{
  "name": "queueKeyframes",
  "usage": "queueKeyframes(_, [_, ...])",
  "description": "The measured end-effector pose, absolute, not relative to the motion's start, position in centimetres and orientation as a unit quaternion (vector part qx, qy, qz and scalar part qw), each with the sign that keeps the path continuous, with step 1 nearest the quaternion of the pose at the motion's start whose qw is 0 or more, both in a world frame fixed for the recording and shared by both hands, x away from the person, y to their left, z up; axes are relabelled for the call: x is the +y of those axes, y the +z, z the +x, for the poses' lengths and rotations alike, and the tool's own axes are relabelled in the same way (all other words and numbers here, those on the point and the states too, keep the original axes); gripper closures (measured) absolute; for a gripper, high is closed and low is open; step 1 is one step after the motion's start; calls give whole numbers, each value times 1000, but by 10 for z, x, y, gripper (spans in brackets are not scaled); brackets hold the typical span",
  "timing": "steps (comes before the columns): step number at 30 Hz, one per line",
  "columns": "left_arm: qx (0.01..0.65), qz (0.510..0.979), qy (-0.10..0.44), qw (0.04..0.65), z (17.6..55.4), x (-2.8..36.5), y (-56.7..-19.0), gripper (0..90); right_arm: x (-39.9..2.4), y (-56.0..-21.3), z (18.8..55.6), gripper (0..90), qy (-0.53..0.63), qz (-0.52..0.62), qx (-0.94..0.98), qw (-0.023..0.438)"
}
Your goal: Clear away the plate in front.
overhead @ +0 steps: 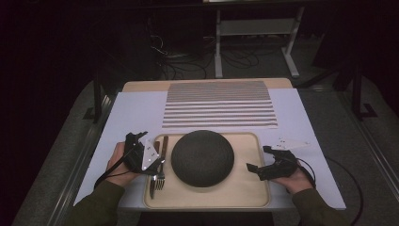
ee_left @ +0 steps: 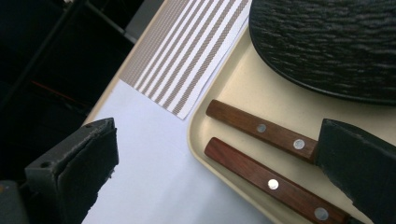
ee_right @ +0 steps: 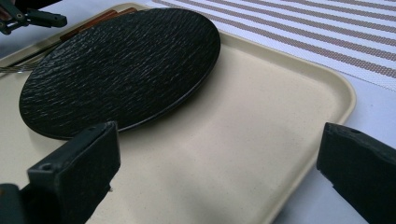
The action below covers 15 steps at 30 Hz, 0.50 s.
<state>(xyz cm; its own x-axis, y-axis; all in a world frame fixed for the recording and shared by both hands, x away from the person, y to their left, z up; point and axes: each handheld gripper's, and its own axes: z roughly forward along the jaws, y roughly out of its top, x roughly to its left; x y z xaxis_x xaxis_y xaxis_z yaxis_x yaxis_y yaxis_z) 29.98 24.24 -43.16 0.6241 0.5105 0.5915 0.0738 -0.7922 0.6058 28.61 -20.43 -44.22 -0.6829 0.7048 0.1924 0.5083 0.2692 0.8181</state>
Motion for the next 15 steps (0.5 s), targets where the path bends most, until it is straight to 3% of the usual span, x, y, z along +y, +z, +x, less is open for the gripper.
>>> queueKeyframes(15, [268,851,291,347,311,259,-431,0,-204,-442,286,0,466,383,791,104])
